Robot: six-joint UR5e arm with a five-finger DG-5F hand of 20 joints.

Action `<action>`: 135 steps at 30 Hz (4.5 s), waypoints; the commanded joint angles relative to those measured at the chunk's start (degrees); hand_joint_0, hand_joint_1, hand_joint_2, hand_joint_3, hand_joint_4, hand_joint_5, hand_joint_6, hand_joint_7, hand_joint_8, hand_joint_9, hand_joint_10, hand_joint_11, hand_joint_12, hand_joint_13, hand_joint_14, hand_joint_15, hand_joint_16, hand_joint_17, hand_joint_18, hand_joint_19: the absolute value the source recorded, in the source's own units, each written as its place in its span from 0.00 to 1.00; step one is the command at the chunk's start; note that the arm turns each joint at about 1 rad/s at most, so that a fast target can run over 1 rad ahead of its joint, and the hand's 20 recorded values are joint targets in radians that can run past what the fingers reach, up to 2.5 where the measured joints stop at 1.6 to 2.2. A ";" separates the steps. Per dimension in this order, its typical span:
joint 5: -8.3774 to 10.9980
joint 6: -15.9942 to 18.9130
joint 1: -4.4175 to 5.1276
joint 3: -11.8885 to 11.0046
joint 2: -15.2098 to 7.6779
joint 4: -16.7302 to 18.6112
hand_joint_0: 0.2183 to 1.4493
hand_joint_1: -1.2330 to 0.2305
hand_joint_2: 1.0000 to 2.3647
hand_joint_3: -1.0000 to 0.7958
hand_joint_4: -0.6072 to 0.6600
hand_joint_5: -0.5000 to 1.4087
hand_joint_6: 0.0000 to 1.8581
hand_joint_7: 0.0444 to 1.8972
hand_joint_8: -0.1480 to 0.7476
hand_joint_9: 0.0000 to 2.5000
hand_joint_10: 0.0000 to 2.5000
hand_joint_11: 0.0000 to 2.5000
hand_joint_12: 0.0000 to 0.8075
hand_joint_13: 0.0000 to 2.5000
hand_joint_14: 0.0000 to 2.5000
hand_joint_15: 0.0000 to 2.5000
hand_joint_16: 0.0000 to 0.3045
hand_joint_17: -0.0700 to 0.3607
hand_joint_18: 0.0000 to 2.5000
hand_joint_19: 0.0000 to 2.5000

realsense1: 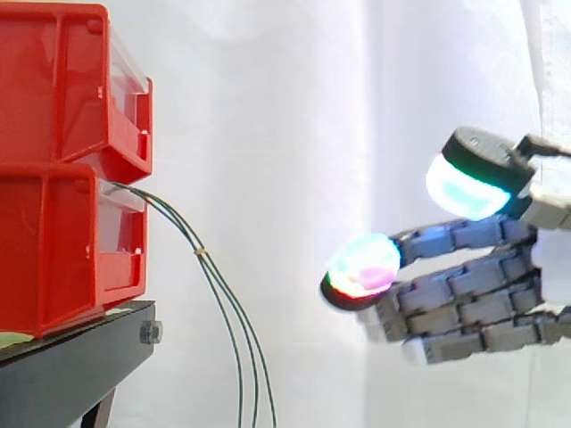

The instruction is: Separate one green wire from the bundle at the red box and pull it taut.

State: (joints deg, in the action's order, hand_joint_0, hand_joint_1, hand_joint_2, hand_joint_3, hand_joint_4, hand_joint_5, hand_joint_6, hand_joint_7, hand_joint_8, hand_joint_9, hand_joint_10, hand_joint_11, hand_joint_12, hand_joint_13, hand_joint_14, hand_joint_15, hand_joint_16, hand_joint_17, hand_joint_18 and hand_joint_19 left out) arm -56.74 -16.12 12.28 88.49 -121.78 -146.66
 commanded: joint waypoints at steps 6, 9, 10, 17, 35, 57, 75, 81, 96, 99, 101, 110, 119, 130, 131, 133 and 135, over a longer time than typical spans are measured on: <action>-3.82 5.14 -1.38 -13.96 -11.02 -5.83 0.26 0.47 0.00 0.28 0.60 0.15 0.27 0.33 0.39 0.16 0.00 0.00 0.33 0.08 0.00 0.00 0.13 0.36 0.05 0.10; -5.05 5.31 -1.55 -18.00 -14.27 -7.77 0.26 0.47 0.00 0.28 0.60 0.15 0.27 0.33 0.39 0.16 0.00 0.00 0.33 0.08 0.00 0.00 0.13 0.36 0.05 0.10; -5.05 5.31 -1.55 -18.00 -14.27 -7.77 0.26 0.47 0.00 0.28 0.60 0.15 0.27 0.33 0.39 0.16 0.00 0.00 0.33 0.08 0.00 0.00 0.13 0.36 0.05 0.10; -5.14 1.18 -0.76 -19.58 -15.59 -4.16 0.26 0.47 0.00 0.28 0.60 0.15 0.27 0.33 0.39 0.16 0.00 0.00 0.33 0.08 0.00 0.00 0.13 0.37 0.05 0.10; -5.14 1.36 1.26 -23.01 -15.94 -8.65 0.27 0.46 0.00 0.28 0.62 0.17 0.27 0.35 0.41 0.23 0.00 0.00 0.34 0.14 0.00 0.01 0.12 0.36 0.11 0.12; -5.49 8.74 0.82 -26.53 -15.94 -16.21 0.28 0.45 0.00 0.28 0.63 0.18 0.27 0.38 0.42 0.28 0.00 0.00 0.34 0.18 0.00 0.03 0.12 0.36 0.14 0.14; -6.46 10.24 -0.06 -26.79 -12.87 -23.85 0.28 0.45 0.00 0.28 0.63 0.18 0.27 0.38 0.42 0.28 0.00 0.00 0.34 0.18 0.00 0.03 0.12 0.36 0.14 0.13; -6.46 10.15 -0.15 -27.14 -12.87 -23.94 0.28 0.44 0.00 0.28 0.63 0.18 0.27 0.39 0.42 0.28 0.00 0.00 0.34 0.18 0.00 0.03 0.12 0.36 0.14 0.14; -6.19 6.37 0.64 -27.23 -14.01 -17.79 0.29 0.41 0.00 0.28 0.64 0.19 0.27 0.40 0.41 0.28 0.00 0.00 0.34 0.18 0.00 0.03 0.12 0.36 0.14 0.14; -6.28 5.58 0.91 -27.14 -14.01 -17.44 0.29 0.41 0.00 0.28 0.64 0.19 0.27 0.40 0.41 0.28 0.00 0.00 0.34 0.19 0.00 0.03 0.12 0.36 0.15 0.14; -6.37 5.23 1.00 -26.70 -14.01 -17.08 0.29 0.41 0.00 0.28 0.64 0.19 0.27 0.41 0.41 0.28 0.00 0.00 0.34 0.19 0.00 0.04 0.12 0.36 0.15 0.14; -5.93 5.23 1.96 -25.03 -14.01 -13.66 0.30 0.39 0.00 0.28 0.65 0.19 0.27 0.45 0.41 0.29 0.00 0.00 0.34 0.20 0.00 0.04 0.12 0.36 0.17 0.15; -6.19 6.72 1.70 -25.03 -13.92 -13.92 0.30 0.39 0.00 0.28 0.66 0.20 0.27 0.50 0.41 0.30 0.00 0.00 0.34 0.21 0.00 0.04 0.12 0.36 0.17 0.16; -6.37 10.06 1.52 -26.35 -12.78 -19.55 0.31 0.38 0.00 0.30 0.62 0.21 0.31 0.62 0.42 0.31 0.00 0.02 0.34 0.22 0.00 0.05 0.12 0.36 0.19 0.16; -6.37 10.15 1.52 -26.53 -12.78 -19.99 0.31 0.37 0.00 0.30 0.62 0.21 0.32 0.60 0.42 0.31 0.00 0.02 0.34 0.22 0.00 0.06 0.12 0.36 0.19 0.16; -6.37 10.15 1.52 -27.23 -12.78 -21.48 0.31 0.37 0.00 0.30 0.62 0.21 0.34 0.57 0.42 0.31 0.00 0.03 0.34 0.22 0.00 0.06 0.12 0.36 0.19 0.16; -6.46 10.32 1.52 -28.02 -12.78 -22.89 0.29 0.39 0.00 0.29 0.63 0.21 0.35 0.55 0.42 0.32 0.00 0.03 0.35 0.22 0.00 0.06 0.12 0.36 0.19 0.16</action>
State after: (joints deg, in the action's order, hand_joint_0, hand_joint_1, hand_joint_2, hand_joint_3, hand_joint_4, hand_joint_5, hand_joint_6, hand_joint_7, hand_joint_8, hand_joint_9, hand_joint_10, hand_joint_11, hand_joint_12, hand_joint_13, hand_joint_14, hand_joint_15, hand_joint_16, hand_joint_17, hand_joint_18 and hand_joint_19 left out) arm -63.12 -5.98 13.80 61.52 -134.55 -167.48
